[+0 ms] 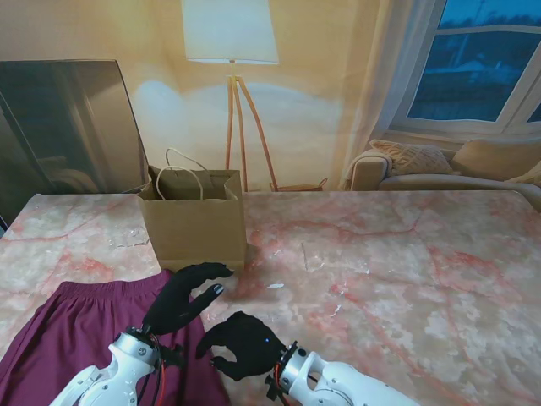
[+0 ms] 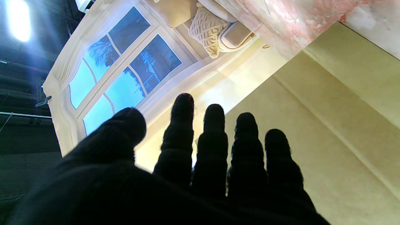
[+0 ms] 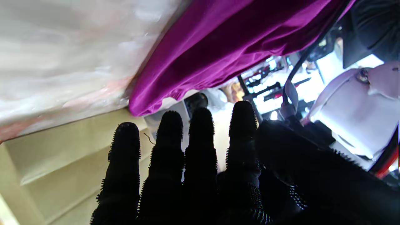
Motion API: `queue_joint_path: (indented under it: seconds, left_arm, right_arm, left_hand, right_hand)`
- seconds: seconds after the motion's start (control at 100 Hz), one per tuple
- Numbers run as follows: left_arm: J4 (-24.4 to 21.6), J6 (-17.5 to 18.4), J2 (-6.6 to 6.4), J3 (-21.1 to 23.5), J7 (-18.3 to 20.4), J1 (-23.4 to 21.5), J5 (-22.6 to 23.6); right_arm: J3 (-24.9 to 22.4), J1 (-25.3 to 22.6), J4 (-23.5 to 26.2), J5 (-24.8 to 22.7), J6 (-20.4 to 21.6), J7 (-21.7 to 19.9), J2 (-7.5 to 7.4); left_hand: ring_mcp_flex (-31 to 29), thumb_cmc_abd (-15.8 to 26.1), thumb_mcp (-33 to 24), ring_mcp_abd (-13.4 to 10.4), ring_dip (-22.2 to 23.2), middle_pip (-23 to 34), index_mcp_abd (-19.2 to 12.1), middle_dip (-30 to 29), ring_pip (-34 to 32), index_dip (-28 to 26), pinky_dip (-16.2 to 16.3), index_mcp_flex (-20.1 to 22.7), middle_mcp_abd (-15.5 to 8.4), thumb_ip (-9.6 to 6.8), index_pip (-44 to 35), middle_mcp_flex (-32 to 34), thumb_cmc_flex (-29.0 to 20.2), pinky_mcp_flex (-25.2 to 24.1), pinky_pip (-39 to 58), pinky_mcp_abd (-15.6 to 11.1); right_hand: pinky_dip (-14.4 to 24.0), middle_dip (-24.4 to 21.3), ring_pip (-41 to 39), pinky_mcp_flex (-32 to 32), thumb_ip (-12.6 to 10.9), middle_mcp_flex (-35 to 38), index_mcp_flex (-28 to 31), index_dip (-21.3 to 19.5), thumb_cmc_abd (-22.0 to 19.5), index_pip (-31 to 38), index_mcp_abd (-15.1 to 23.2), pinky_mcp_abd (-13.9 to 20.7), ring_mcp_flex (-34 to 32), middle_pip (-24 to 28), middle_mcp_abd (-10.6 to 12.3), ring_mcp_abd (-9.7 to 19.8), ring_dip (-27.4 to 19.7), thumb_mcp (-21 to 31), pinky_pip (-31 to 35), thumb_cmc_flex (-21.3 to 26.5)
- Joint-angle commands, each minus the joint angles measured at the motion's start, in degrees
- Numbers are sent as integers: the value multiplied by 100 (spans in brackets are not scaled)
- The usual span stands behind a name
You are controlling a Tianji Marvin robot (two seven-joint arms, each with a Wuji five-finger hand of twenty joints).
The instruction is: Fold the socks and the shorts into the kraft paper bag
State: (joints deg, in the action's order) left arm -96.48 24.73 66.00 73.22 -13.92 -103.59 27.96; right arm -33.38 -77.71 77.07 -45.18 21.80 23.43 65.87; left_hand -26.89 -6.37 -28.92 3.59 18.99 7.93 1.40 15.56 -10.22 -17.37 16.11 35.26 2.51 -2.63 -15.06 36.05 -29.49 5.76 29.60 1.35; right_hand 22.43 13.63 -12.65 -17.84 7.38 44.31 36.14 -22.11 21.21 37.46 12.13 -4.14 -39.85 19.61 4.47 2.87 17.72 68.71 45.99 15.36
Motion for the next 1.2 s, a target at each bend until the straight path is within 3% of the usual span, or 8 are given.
queue_joint_path:
  seconds: [0.0,0.1,0.24,0.36,0.46,0.61,0.95,1.19]
  left_arm:
    - [10,-2,5,21,1,-30,-35]
    - [21,-5,7,62,4,-50,-59]
    - [22,5,12,110,-13,-84,-61]
    - [32,19,16,118,-36,-90,-53]
    - [41,21,16,118,-34,-95,-61]
    - [47,17,18,119,-36,-109,-74]
    - [18,13,15,177,-31,-155,-67]
    - [16,11,13,179,-21,-153,-61]
  right_arm:
    - [71,119,-67,9,-51,-51,146]
    - [337,391,-237,245,-131,-414,191]
    - [665,694,-408,577,-269,-969,227]
    - [903,902,-601,843,-367,-1265,284]
    - [1071,1031,-701,950,-530,-1456,311]
    - [1245,1146,-704,967,-839,-1713,289]
    - [961,951,-232,994,-1336,-2463,-76]
    - [459,653,142,800,-1585,-3000,-373]
  left_hand:
    - [158,165,148,-107,-32,-119,12,-50,87,36,-36,-122,130,-176,152,-200,57,-69,-24,-186]
    - [156,167,160,-112,-31,-116,15,-49,83,33,-33,-114,119,-173,147,-192,44,-70,-18,-188]
    - [141,158,164,-119,-31,-113,8,-48,77,27,-29,-100,119,-174,139,-183,32,-60,-9,-193]
    - [135,154,152,-104,-30,-111,17,-46,73,24,-25,-96,131,-177,134,-177,18,-62,-2,-193]
    - [138,151,151,-114,-31,-111,7,-46,72,20,-24,-93,121,-177,130,-181,22,-62,0,-194]
    - [151,149,141,-109,-32,-113,9,-45,74,19,-27,-103,140,-178,132,-185,13,-71,-6,-189]
    - [149,134,124,-95,-27,-116,-1,-43,68,13,-28,-113,142,-176,130,-194,13,-68,-8,-178]
    - [158,128,116,-87,-27,-114,-8,-38,72,8,-26,-116,149,-173,128,-189,11,-65,-3,-179]
  right_hand:
    - [-89,-127,183,276,-288,-289,-277,-4,-330,-59,76,213,378,-140,173,309,-162,-140,-173,-376]
    - [254,-204,291,650,-399,-727,-508,6,-925,-282,15,316,1008,-325,243,439,-257,-747,-309,-824]
    - [1902,-284,-39,1515,-503,-1591,-1016,55,-1710,-521,160,813,2357,-481,359,701,247,-1904,-271,-1229]
    - [2627,-301,-338,2082,-549,-1882,-1255,114,-2265,-638,128,1090,3066,-491,551,973,512,-2661,-536,-1219]
    - [3298,-318,-105,2369,-593,-2150,-1460,165,-2795,-740,20,1228,3202,-507,576,981,568,-3404,-723,-1284]
    - [4992,-238,-217,2494,-700,-2005,-1498,189,-3679,-910,-131,1294,3284,-311,418,857,1386,-4890,-1063,-1339]
    - [5398,-89,-2001,2376,-932,-702,-1123,412,-4237,-1170,-1227,1207,3248,3,-670,415,2451,-5744,-486,-1656]
    - [5487,-65,-2269,2346,-940,-410,-834,469,-4206,-1209,-1494,1161,3029,65,-835,239,2466,-5739,-237,-1698]
